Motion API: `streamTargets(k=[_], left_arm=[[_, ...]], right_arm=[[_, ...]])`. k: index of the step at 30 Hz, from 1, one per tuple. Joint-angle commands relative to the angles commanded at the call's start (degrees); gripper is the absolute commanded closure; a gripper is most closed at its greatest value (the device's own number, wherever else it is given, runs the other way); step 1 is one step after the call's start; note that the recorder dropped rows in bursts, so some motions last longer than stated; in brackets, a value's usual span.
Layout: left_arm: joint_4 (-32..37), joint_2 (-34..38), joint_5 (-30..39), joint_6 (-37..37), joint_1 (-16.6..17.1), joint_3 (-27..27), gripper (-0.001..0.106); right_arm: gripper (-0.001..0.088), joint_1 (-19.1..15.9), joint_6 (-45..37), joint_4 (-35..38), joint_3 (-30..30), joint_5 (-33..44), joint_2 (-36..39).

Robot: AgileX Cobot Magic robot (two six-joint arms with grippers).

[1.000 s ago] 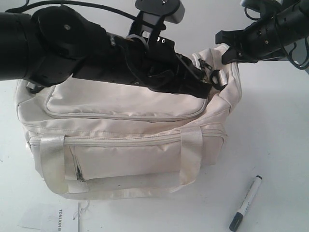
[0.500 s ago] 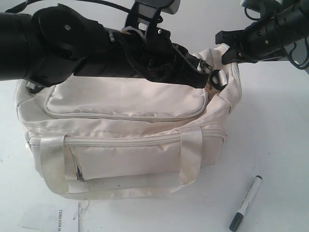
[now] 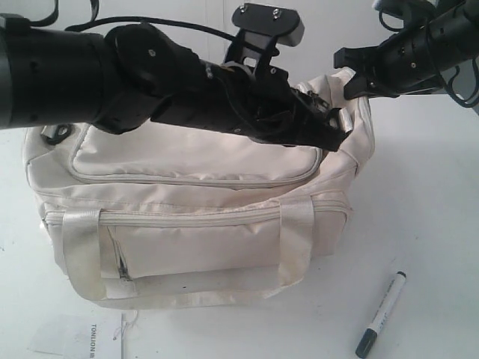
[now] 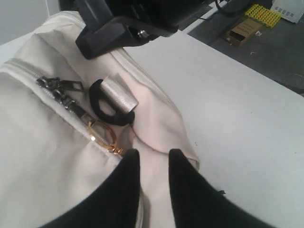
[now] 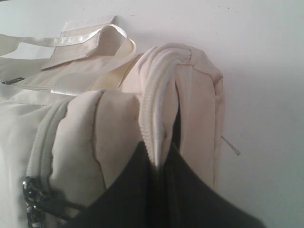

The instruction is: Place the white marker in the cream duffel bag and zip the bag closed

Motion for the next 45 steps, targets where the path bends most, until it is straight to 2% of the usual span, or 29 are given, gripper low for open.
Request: streamTargets(k=[3,5,11,18,27,30,39,45], left_arm=[[-0.1,1.4,0.9,-4.7,0.0,-1.7,0.047],[-0.2,2.3,0.8,-6.4,0.0,-2.3,0.042],[-0.4,4.2,0.5,-8.3,0.0,-3.4,0.044],[-0.4,5.0,-5.3,-9.1,0.0,-3.4,0.047],[-0.4,8.4,-7.6,-10.4,0.0,-3.4,0.047],[-0.4,8.5,-10.0,-10.5,0.0,-3.4,0.050],[-0.4,8.8,-11.3,-10.5,0.0,-3.4,0.054],[-0.4,8.8,-10.0,-10.5,0.0,-3.4,0.076]], right_arm=[[0.0868,0.0,0.0,0.0,0.0,0.0,0.0],[0.0868,0.0,0.0,0.0,0.0,0.0,0.0],[0.0868,0.0,0.0,0.0,0.0,0.0,0.0],[0.0868,0.0,0.0,0.0,0.0,0.0,0.0],[0.0868,0.0,0.0,0.0,0.0,0.0,0.0],[0.0868,0.0,0.0,0.0,0.0,0.0,0.0],[0.0868,0.0,0.0,0.0,0.0,0.0,0.0],[0.0868,0.0,0.0,0.0,0.0,0.0,0.0]])
